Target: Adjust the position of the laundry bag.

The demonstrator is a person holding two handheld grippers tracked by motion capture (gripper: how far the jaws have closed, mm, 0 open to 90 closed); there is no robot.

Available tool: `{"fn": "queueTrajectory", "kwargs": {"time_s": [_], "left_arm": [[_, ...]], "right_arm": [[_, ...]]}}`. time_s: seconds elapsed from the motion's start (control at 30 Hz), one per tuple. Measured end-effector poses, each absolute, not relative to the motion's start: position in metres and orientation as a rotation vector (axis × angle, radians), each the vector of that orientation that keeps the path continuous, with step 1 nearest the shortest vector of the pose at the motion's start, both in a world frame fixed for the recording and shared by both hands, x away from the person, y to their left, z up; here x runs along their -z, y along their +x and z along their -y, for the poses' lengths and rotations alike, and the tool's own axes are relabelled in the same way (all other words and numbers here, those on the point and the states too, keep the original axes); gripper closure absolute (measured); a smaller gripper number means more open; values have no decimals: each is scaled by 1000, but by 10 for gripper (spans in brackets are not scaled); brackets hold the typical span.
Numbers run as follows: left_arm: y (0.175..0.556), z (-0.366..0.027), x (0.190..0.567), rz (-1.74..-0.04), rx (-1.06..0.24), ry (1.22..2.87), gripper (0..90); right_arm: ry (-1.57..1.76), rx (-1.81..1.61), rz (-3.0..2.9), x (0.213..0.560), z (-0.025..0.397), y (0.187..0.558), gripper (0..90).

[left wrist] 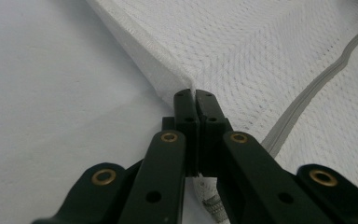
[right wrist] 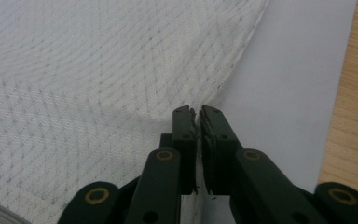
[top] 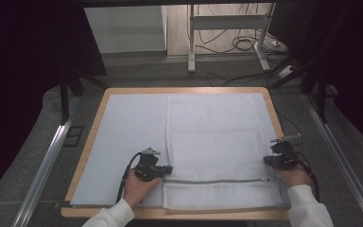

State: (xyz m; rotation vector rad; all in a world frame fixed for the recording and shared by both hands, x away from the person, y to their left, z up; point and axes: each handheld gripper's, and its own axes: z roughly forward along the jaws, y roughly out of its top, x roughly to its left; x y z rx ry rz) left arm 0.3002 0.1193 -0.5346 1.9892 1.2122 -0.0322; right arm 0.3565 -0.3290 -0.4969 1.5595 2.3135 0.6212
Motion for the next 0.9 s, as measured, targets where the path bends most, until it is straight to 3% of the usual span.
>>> {"fn": "queueTrajectory", "kwargs": {"time_s": [0.9], "left_arm": [[301, -128, 530, -1217, 26, 1961, 900]], "right_arm": [[1527, -808, -2315, 486, 332, 349, 882]]}}
